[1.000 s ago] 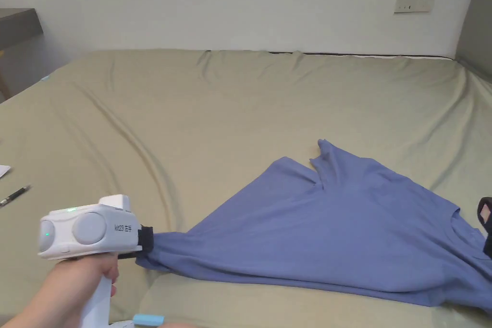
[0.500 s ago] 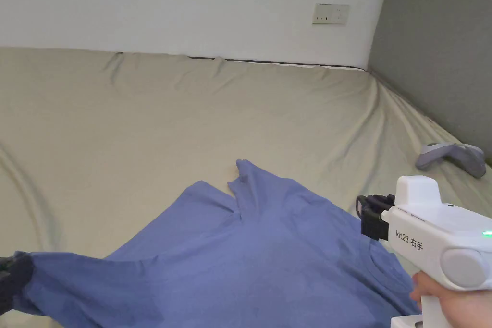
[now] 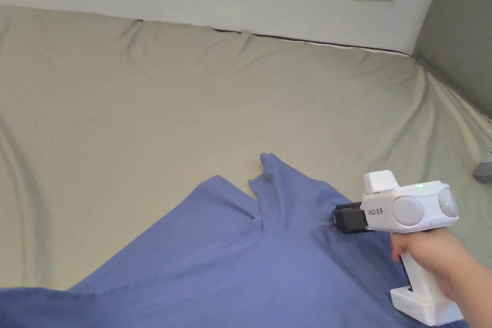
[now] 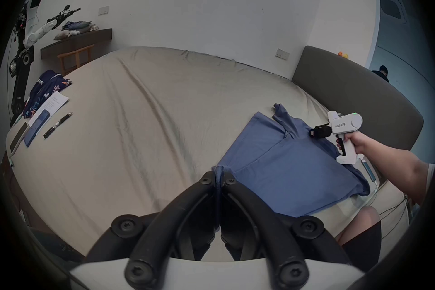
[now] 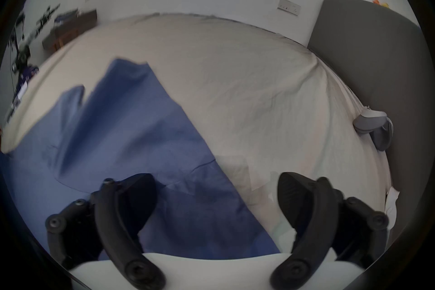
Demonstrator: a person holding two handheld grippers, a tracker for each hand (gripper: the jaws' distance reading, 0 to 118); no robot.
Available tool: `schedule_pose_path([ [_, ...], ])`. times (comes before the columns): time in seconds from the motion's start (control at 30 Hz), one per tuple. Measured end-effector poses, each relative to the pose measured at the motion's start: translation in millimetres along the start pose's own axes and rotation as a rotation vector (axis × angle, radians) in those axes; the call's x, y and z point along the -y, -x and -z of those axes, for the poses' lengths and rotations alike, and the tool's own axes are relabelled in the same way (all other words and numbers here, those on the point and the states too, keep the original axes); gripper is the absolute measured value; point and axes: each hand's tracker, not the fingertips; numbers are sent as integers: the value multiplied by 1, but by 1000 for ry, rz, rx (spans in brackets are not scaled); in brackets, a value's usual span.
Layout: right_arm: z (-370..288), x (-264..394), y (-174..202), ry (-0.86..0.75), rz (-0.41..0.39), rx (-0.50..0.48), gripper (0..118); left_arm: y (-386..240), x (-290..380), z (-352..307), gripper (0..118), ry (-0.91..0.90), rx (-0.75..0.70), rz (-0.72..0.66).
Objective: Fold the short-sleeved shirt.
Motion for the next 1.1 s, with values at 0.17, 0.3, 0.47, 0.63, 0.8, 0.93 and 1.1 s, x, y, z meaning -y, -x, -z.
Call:
schedule_pose_path([
  [0.17,-23,15,4,-87,97,-161,47,5,2,3,0,10,-4,-8],
  [0.3,-43,23,27,-83,-44,-64,6,4,5,3,0,-5,-37,47],
  [0.47,-117,20,2,-264,57,-27,5,6,-6,-15,0,-53,-39,15],
  [0.63,-232,6,-32,-441,67,50,4,-4,-36,-42,0,-169,-18,-7],
  [0.8,-354,3,-63,-571,179,98,4,-15,-77,-72,0,-246,12,-32],
  [0.93,-446,11,-75,-710,189,145,4,-27,-126,-110,0,-364,-2,7],
  [1.1,-509,8,-80,-766,214,194,4,-50,-190,-140,0,-467,-37,93],
])
